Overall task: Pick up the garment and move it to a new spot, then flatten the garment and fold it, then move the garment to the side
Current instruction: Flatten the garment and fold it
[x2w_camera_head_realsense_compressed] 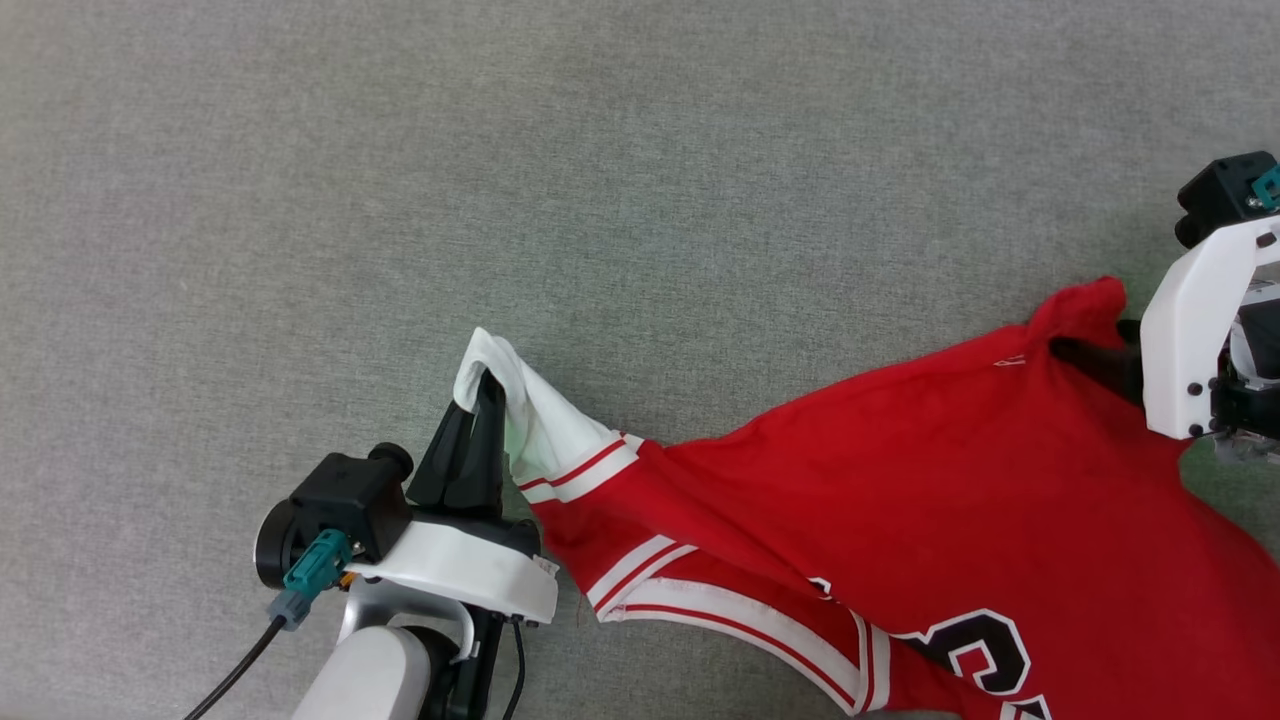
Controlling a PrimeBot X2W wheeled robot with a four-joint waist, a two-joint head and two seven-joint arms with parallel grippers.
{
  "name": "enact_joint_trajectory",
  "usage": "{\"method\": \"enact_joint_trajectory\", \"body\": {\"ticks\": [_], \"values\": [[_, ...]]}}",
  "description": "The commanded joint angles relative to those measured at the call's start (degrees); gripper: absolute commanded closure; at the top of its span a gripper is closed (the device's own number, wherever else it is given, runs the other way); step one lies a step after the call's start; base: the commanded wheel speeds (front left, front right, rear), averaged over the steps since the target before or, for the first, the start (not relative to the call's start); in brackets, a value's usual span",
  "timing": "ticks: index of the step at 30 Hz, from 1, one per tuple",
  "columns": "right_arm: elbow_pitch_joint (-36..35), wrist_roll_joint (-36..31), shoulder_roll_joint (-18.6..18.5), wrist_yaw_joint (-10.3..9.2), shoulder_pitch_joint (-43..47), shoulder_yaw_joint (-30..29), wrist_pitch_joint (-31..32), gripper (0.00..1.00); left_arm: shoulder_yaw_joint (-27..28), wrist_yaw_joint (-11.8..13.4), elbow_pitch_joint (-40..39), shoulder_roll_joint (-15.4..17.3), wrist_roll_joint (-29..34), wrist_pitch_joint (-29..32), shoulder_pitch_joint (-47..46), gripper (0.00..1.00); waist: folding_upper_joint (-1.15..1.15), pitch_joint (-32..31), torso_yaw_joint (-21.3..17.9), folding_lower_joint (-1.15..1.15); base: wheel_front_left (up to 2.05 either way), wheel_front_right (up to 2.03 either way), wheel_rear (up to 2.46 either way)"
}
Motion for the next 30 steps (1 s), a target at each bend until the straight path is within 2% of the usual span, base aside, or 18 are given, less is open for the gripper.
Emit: {"method": "enact_joint_trajectory", "body": {"ticks": [1, 2, 6, 15, 20, 24, 30], "values": [[4.47, 0.8, 2.35, -0.02, 5.23, 4.2, 3.41, 0.75, 0.01, -0.29, 0.74, 0.01, -0.37, -0.54, -0.62, 1.0, 0.0, -0.11, 0.49, 0.0, 0.0, 0.0, 0.0], [4.72, 1.25, 2.39, -0.01, 5.58, 4.52, 3.94, 1.0, -0.03, -0.4, 1.11, -0.08, -0.45, -0.79, -0.64, 1.0, 0.0, -0.37, 0.6, 0.0, 0.0, 0.0, 0.0], [3.06, 1.4, 1.52, 0.06, 4.49, 4.2, 0.93, 1.0, 0.56, -0.49, 2.46, 0.3, -1.19, -1.27, -0.28, 1.0, 0.0, -2.13, 0.58, 0.0, 0.0, 0.0, 0.0], [0.08, -0.84, 0.81, -0.02, 3.14, 1.34, -10.46, 1.0, 4.53, 0.37, 3.48, 3.04, -2.46, -1.89, -0.96, 1.0, 0.0, -9.51, -1.54, 0.0, 0.0, 0.0, 0.0], [-1.38, -3.04, 3.23, -0.03, 4.31, -1.79, -18.71, 1.0, 7.58, 0.13, 3.86, 5.73, -3.42, -1.39, -3.46, 1.0, 0.0, -14.43, -3.85, 0.0, 0.0, 0.0, 0.0], [-2.31, -5.16, 6.36, -0.03, 4.59, -4.84, -26.09, 1.0, 9.06, 0.23, 4.02, 6.69, -3.77, -1.2, -7.09, 1.0, 0.0, -17.18, -5.64, 0.0, 0.0, 0.0, 0.0], [-2.85, -8.02, 11.13, -0.02, 2.1, -9.5, -36.03, 1.0, 9.84, -0.89, 6.47, 7.17, -3.9, -1.69, -15.57, 1.0, 0.0, -18.72, -7.59, 0.0, 0.0, 0.0, 0.0]]}}
